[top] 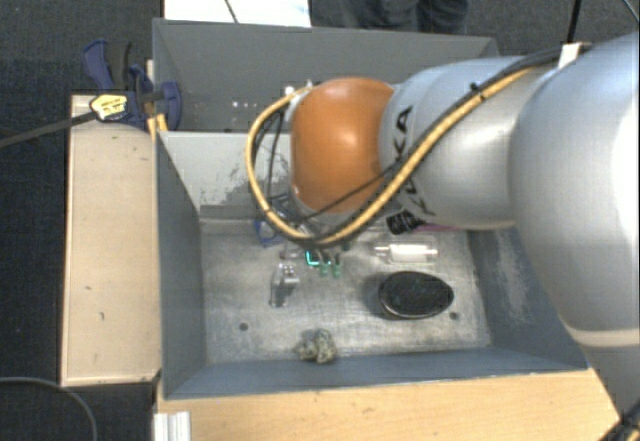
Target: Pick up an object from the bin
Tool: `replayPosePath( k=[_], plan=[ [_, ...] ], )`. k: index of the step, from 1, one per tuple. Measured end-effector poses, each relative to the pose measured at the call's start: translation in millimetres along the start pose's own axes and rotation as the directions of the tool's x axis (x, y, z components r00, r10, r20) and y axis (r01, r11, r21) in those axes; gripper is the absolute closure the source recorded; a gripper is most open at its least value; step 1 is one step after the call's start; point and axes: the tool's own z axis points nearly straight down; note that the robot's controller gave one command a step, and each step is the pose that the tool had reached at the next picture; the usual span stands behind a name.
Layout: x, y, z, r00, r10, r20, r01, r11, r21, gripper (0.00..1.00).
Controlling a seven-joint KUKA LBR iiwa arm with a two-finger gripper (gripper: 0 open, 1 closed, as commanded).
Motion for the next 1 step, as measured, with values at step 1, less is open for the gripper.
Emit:
replayPosePath(
  k=[1],
  plan=[
    [-47.0,-59.4,20.1,0.996,0.085,0.011,-0.085,0.996,0.000,0.00]
  ],
)
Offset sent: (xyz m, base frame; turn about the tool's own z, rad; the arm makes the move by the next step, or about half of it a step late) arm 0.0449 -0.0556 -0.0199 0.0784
